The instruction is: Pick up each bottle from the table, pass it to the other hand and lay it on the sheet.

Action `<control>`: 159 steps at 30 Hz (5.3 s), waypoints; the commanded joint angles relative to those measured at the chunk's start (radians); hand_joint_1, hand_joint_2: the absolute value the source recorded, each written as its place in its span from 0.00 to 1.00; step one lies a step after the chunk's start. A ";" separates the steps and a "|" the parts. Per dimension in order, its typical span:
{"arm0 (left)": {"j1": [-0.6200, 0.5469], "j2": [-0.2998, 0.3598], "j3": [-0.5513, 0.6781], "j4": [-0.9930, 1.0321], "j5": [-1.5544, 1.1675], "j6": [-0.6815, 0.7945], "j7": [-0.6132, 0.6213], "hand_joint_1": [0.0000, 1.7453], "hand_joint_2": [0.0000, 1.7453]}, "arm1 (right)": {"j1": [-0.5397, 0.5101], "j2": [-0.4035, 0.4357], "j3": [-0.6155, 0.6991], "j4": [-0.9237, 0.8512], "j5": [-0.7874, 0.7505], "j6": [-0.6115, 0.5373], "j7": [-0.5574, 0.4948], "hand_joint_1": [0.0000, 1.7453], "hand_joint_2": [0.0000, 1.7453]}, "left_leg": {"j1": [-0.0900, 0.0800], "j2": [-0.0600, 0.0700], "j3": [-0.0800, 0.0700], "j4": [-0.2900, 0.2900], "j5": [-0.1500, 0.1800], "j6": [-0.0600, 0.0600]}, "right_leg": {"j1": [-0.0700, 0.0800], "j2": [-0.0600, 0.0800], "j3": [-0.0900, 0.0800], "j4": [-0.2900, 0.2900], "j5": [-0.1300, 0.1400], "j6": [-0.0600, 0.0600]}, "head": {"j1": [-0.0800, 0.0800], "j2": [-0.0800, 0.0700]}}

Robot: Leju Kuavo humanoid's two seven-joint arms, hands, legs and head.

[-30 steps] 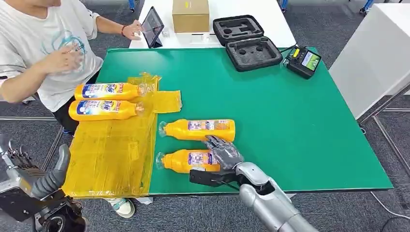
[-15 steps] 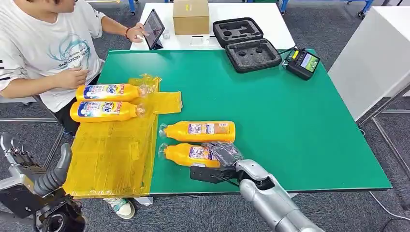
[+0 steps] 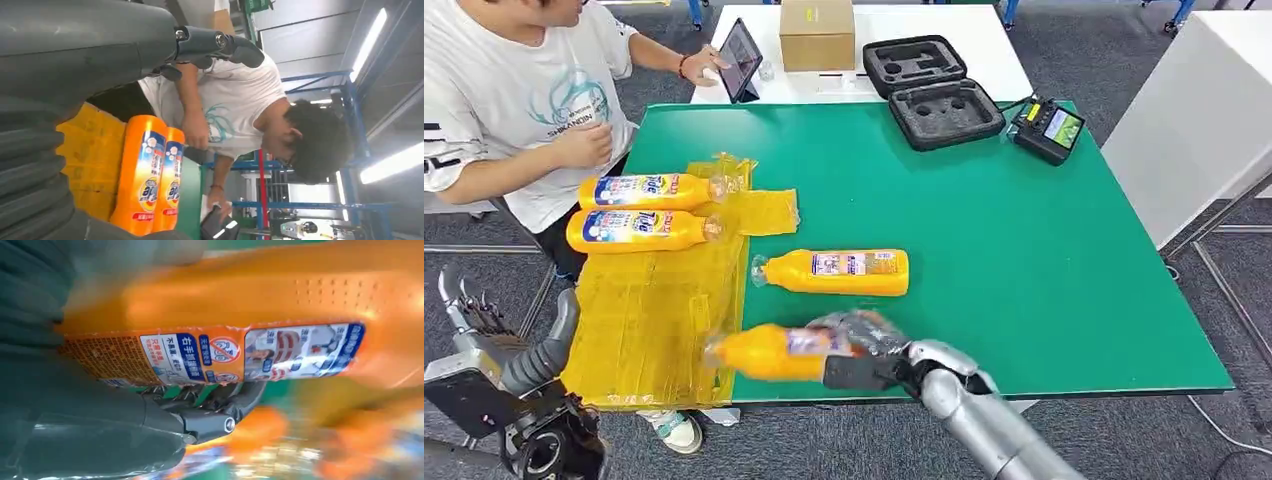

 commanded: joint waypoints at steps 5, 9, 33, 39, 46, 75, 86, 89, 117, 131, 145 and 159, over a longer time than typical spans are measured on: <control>-0.031 -0.008 0.000 0.087 0.043 -0.033 0.004 0.00 1.00 | 0.091 0.129 -0.126 -0.253 -0.165 -0.226 -0.217 1.00 1.00 | 0.000 -0.001 0.001 0.000 -0.002 0.000 | 0.000 0.000 0.001 0.000 -0.003 -0.001 | 0.000 0.000; -0.031 -0.008 0.000 0.087 0.043 -0.033 0.004 0.00 1.00 | 0.091 0.129 -0.126 -0.253 -0.165 -0.226 -0.217 1.00 1.00 | 0.000 -0.002 -0.001 0.000 -0.001 0.000 | 0.000 -0.001 0.000 0.000 -0.003 0.000 | 0.000 0.000; -0.060 0.113 -0.478 0.182 0.348 -0.644 0.245 0.00 1.00 | 0.030 0.218 -0.171 0.133 -0.514 -0.362 -0.267 1.00 1.00 | -0.001 -0.001 -0.004 -0.001 -0.001 0.000 | 0.000 0.000 -0.003 -0.001 -0.001 0.000 | 0.000 0.000; -0.060 0.113 -0.478 0.182 0.348 -0.644 0.245 0.00 1.00 | 0.030 0.218 -0.171 0.133 -0.514 -0.362 -0.267 1.00 1.00 | 0.000 -0.001 -0.004 -0.001 -0.001 0.000 | 0.000 0.001 -0.004 -0.001 -0.001 0.000 | 0.000 0.000; -0.060 0.113 -0.478 0.182 0.348 -0.644 0.245 0.00 1.00 | 0.030 0.218 -0.171 0.133 -0.514 -0.362 -0.267 1.00 1.00 | -0.001 -0.001 -0.003 -0.001 -0.001 0.000 | 0.000 0.000 -0.003 -0.001 -0.002 0.000 | 0.000 0.000; -0.223 0.120 -0.477 0.442 0.453 -0.556 0.257 0.00 1.00 | -0.073 0.332 0.270 0.472 -0.277 -0.426 -0.267 1.00 1.00 | 0.000 -0.003 -0.005 -0.001 0.000 0.000 | 0.001 -0.001 -0.004 -0.001 -0.002 -0.001 | 0.001 0.000; -0.218 0.137 -0.433 0.347 0.474 -0.528 0.233 0.00 1.00 | -0.124 0.353 0.292 0.635 -0.211 -0.437 -0.215 1.00 1.00 | 0.001 -0.003 -0.007 0.000 0.001 0.000 | 0.001 -0.002 -0.007 0.000 -0.001 0.000 | 0.000 0.000; -0.223 0.135 -0.432 0.349 0.478 -0.527 0.230 0.52 1.00 | -0.125 0.353 0.288 0.634 -0.209 -0.435 -0.212 1.00 1.00 | 0.001 -0.005 -0.006 0.000 0.000 0.000 | 0.001 -0.004 -0.006 0.000 -0.002 -0.001 | 0.000 0.000; -0.224 0.138 -0.453 0.333 0.472 -0.541 0.186 1.00 1.00 | -0.107 0.341 0.215 0.489 -0.214 -0.500 -0.267 0.00 1.00 | 0.000 -0.004 -0.006 0.000 0.000 0.000 | 0.001 -0.003 -0.006 0.000 -0.002 -0.001 | 0.000 0.000; -0.245 0.126 -0.324 0.346 0.250 -0.219 0.020 1.00 1.00 | 0.143 0.274 0.028 -0.348 0.073 -0.817 -0.267 0.00 0.00 | 0.001 -0.002 -0.006 0.001 -0.001 -0.001 | 0.001 -0.002 -0.005 0.001 -0.003 -0.001 | 0.000 0.000; -0.240 0.115 -0.240 0.304 0.068 -0.008 0.004 1.00 1.00 | 0.214 0.304 -0.036 -0.610 0.181 -0.817 -0.267 0.00 0.00 | 0.000 -0.003 -0.009 0.000 0.000 0.000 | 0.000 -0.002 -0.008 0.000 -0.002 0.000 | 0.000 0.000; -0.450 0.343 -0.398 0.600 -0.936 0.020 0.375 1.00 1.00 | 0.168 0.270 0.018 -0.488 0.108 -0.817 -0.267 0.00 0.00 | 0.001 -0.004 -0.005 -0.001 0.001 -0.001 | 0.001 -0.003 -0.005 0.000 -0.002 -0.001 | 0.000 0.000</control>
